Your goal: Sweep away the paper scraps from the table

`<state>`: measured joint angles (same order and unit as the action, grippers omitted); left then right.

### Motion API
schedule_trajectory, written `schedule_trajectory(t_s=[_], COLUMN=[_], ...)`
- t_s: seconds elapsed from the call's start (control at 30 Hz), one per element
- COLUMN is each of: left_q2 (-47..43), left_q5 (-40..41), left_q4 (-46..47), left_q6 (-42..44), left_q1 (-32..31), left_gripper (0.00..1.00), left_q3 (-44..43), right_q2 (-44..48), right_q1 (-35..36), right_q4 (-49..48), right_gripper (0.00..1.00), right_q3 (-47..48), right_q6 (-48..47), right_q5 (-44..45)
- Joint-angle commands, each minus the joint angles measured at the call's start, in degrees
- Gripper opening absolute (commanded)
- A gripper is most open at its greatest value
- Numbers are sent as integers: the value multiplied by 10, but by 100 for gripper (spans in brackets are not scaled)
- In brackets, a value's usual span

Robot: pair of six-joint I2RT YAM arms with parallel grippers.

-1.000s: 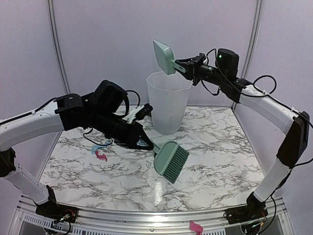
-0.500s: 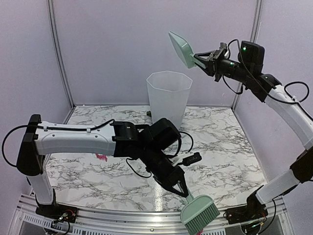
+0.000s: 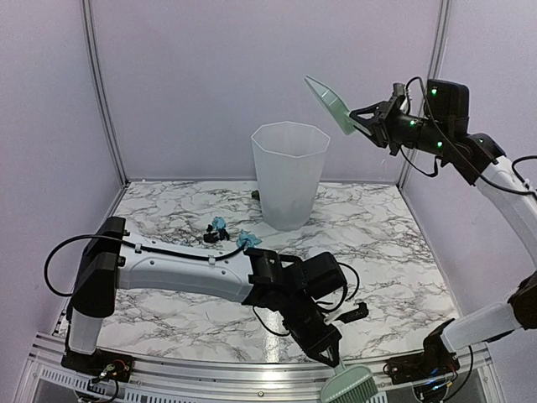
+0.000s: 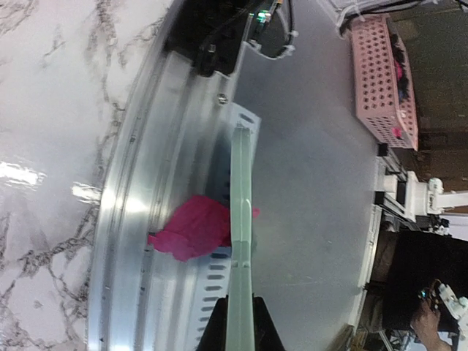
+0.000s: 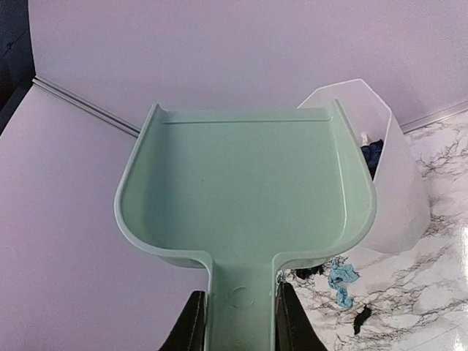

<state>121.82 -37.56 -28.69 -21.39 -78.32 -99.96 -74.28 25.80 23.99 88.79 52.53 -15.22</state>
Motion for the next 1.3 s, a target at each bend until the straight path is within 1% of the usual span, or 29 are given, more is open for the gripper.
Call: schedule_trajectory(t_s=[0.0, 0.13, 0.37, 0.5, 0.73, 0.87, 1.07, 1.27], left_q2=[21, -5, -89, -122, -182, -220, -260, -275], left_q5=[116, 220, 411, 481, 562, 580, 596, 628], left_q4=[-31, -58, -81, -102, -133, -146, -164, -188], left_q6=[28, 32, 29, 27, 7, -20, -54, -78], left_q1=[6, 23, 66, 88, 113, 123, 126, 132], left_gripper=[0, 0, 0, 0, 0, 0, 0, 0], left_q3=[-33, -13, 78, 125, 187, 213, 235, 235], right_q2=[32, 51, 82, 94, 100, 100, 107, 164], right_q1=[-3, -3, -3, -3, -3, -3, -3, -3], right_q4=[18, 31, 48, 66, 81, 93, 164, 219], right_gripper=[0, 0, 0, 0, 0, 0, 0, 0], right_q3=[14, 21, 19, 17, 16, 20, -4, -43], right_q6=[-32, -47, -74, -94, -120, -148, -241, -335], right_q5=[29, 48, 71, 87, 92, 90, 92, 87])
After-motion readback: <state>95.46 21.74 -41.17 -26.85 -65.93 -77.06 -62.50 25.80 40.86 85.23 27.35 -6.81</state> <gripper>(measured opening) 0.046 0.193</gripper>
